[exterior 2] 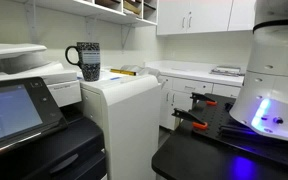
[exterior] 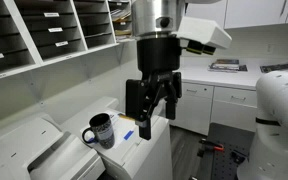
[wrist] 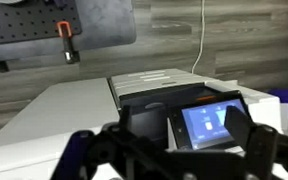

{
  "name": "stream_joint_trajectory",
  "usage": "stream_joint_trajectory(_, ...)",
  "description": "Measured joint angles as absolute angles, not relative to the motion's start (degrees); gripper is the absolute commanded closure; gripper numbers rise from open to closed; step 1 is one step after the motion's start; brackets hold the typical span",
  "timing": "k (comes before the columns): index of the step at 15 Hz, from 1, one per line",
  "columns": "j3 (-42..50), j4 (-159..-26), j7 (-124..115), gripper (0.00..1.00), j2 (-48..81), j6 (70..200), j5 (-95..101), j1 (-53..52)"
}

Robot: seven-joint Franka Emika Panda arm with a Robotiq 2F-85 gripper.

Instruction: Place the pen in the mug

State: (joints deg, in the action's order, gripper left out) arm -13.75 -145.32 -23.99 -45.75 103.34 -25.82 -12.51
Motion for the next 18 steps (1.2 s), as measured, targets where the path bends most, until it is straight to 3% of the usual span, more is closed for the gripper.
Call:
stream_joint_trajectory(12,-12.6,-145.3,-17.0,0.0,-40.8,105.6,-19.3,-5.9)
stream_joint_trajectory(18,-7.8,-144.7,-7.7,0.0,-26.6,122.4,-8.9,-0.9)
